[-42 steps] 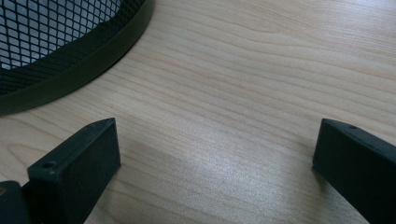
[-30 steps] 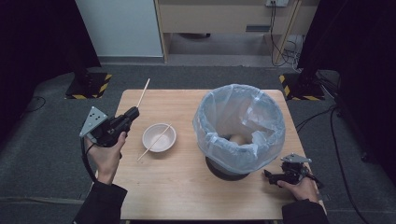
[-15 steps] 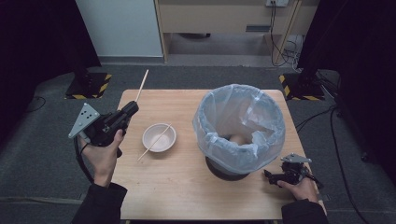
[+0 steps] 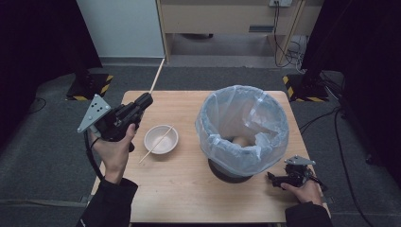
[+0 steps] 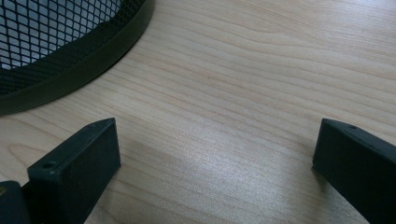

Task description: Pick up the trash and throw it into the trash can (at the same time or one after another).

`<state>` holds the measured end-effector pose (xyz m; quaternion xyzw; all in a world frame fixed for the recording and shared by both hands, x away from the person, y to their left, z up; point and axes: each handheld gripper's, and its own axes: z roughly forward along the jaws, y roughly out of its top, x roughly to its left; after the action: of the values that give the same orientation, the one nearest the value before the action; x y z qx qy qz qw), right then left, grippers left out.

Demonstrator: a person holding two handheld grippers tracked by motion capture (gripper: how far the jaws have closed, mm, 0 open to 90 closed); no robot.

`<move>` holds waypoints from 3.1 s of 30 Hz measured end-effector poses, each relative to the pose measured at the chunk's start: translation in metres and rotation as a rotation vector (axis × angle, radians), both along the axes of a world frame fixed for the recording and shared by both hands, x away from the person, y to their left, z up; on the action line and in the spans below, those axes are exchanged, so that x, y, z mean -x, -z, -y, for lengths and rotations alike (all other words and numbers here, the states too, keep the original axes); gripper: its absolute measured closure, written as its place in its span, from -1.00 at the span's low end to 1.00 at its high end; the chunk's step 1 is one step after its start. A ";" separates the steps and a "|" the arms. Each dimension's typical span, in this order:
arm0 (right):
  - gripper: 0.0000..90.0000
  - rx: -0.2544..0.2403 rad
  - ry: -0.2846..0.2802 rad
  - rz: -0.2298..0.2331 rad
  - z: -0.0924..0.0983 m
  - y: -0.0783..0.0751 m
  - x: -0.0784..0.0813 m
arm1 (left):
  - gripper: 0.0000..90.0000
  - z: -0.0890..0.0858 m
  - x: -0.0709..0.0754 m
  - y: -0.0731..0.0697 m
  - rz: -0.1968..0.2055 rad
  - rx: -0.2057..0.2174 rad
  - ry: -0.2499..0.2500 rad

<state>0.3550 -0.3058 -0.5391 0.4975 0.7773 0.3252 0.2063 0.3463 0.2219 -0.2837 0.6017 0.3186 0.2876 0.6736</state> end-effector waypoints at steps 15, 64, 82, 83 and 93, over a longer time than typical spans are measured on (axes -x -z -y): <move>-0.98 0.000 0.000 0.000 0.000 0.000 0.000 | 0.90 0.049 -0.003 -0.019 0.041 0.003 0.088; -0.98 -0.002 0.002 0.000 0.000 0.000 0.000 | 0.89 0.181 -0.037 -0.023 -0.025 -0.104 0.281; -0.98 -0.001 0.000 -0.001 0.000 0.000 0.000 | 0.11 0.141 -0.026 -0.018 -0.014 -0.106 0.251; -0.98 0.000 0.000 0.000 0.000 0.000 0.000 | 0.09 0.135 -0.024 -0.016 -0.014 -0.112 0.241; -0.98 0.002 -0.004 0.001 0.000 0.000 0.000 | -0.08 0.066 -0.011 0.014 -0.051 -0.158 0.115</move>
<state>0.3552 -0.3061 -0.5391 0.4957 0.7784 0.3252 0.2065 0.3571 0.1563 -0.2980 0.6773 0.2771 0.2570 0.6312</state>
